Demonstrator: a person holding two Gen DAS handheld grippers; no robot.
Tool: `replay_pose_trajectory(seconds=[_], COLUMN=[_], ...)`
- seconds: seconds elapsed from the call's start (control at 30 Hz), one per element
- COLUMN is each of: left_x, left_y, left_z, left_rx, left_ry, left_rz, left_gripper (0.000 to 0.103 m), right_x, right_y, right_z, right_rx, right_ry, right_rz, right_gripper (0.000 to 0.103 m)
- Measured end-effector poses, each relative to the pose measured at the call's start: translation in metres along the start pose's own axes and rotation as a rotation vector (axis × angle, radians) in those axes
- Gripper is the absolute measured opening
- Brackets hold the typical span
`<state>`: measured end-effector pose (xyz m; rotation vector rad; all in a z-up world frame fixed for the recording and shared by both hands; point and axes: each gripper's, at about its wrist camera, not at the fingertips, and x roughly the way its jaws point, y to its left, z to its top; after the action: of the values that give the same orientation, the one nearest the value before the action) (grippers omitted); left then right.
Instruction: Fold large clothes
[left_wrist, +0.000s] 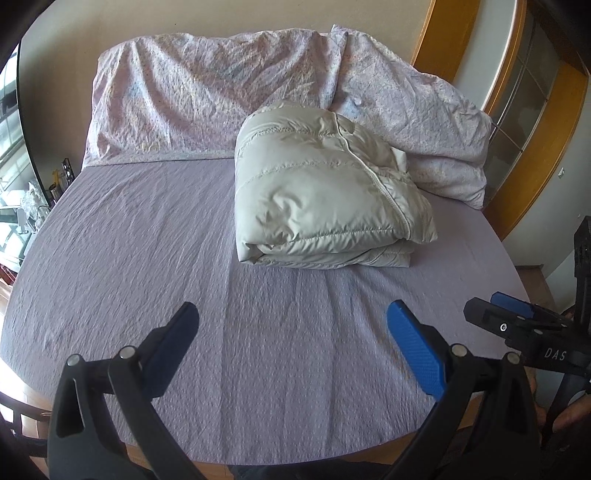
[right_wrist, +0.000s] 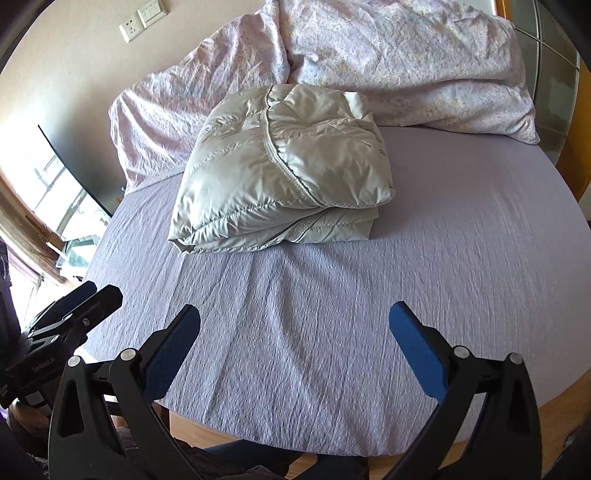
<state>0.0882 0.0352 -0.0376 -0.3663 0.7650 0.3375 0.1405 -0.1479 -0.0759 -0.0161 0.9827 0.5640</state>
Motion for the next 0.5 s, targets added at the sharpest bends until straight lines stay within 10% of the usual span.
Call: replay_pose_trajectory(seconds=[0.5], left_x=[0.0065], left_y=[-0.0043], left_z=[0.0021], left_rx=[-0.003], left_ry=[0.002], left_rz=[-0.027], left_gripper=[0.101], right_x=[0.0003], right_y=[-0.0072], right_z=[0.0017], right_rx=[0.022], right_ry=[-0.019], right_rz=[0.007], right_gripper=[0.102])
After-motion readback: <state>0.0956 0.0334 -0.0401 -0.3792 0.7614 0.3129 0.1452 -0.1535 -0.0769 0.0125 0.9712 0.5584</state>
